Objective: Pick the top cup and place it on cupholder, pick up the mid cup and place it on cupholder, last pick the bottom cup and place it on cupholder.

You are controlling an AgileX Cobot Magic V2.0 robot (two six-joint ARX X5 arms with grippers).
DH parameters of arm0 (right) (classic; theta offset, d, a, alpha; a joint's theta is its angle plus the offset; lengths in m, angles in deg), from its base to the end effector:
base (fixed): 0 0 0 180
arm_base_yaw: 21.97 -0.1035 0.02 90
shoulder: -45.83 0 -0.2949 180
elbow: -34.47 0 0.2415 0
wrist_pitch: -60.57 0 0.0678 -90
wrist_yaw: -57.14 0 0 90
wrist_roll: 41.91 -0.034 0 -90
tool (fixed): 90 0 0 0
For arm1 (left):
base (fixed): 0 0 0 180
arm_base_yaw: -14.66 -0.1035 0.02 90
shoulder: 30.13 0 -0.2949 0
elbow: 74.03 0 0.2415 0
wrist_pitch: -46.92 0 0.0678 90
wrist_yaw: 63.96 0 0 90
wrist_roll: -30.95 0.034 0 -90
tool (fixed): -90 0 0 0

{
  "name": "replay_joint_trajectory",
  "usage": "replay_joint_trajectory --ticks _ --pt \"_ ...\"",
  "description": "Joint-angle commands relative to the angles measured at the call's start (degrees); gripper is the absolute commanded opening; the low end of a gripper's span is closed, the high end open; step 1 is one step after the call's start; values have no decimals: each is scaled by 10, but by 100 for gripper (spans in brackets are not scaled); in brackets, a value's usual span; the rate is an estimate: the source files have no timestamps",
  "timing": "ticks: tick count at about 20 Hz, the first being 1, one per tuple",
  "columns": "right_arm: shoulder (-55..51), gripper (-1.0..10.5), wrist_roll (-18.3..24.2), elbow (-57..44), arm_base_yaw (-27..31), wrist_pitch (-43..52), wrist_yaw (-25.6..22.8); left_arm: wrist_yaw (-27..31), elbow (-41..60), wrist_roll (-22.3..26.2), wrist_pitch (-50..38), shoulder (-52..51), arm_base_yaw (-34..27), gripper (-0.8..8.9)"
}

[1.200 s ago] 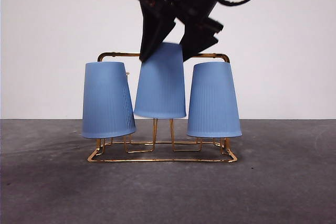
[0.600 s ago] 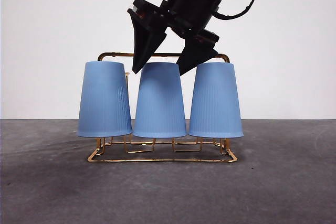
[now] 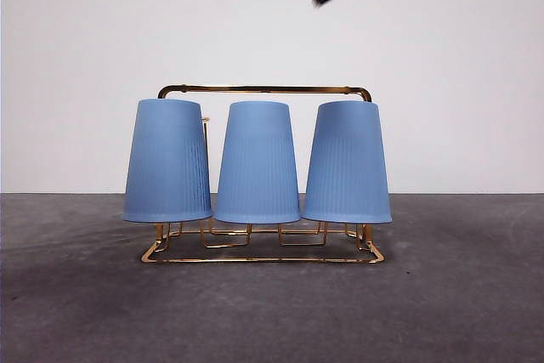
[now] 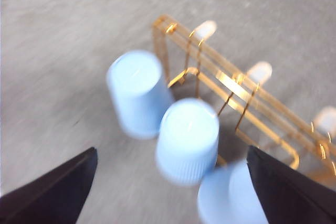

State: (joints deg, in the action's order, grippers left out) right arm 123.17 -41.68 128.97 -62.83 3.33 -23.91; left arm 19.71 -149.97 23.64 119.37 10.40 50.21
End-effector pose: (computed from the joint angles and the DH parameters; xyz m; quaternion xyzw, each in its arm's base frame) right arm 0.1960 0.1765 0.3972 -0.0959 0.3287 0.3963 0.8519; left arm 0.0578 -0.0459 0.3739 0.0235 0.3283 -0.3186 0.8889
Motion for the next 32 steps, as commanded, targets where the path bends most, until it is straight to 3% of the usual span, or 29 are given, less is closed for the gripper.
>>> replay_joint_trajectory --ticks 1,6,13,20,21,22,24,25,32 --pt "-40 456 6 7 -12 -30 0 -2 -9 -2 -7 3 5 371" --pt "-161 455 -9 -99 -26 -21 0 -2 -9 -2 -7 3 5 371" --pt "-320 454 -93 -314 -62 53 1 -2 -9 1 -7 3 5 371" --pt "-336 454 -103 -332 -67 62 0 -2 -9 2 -6 3 5 370" --pt "-336 434 -104 -332 -67 63 0 -2 -9 2 -6 3 5 367" --pt "-336 340 -106 -332 -67 61 0 -2 -9 2 -6 3 5 318" --pt "-336 48 -106 -332 -67 61 -1 -2 -9 2 -6 3 5 68" --pt "-336 6 -106 -332 -67 61 -1 -2 -9 3 -6 3 5 12" --pt "-336 6 -105 -332 -67 73 0 -2 -10 4 -6 3 5 15"
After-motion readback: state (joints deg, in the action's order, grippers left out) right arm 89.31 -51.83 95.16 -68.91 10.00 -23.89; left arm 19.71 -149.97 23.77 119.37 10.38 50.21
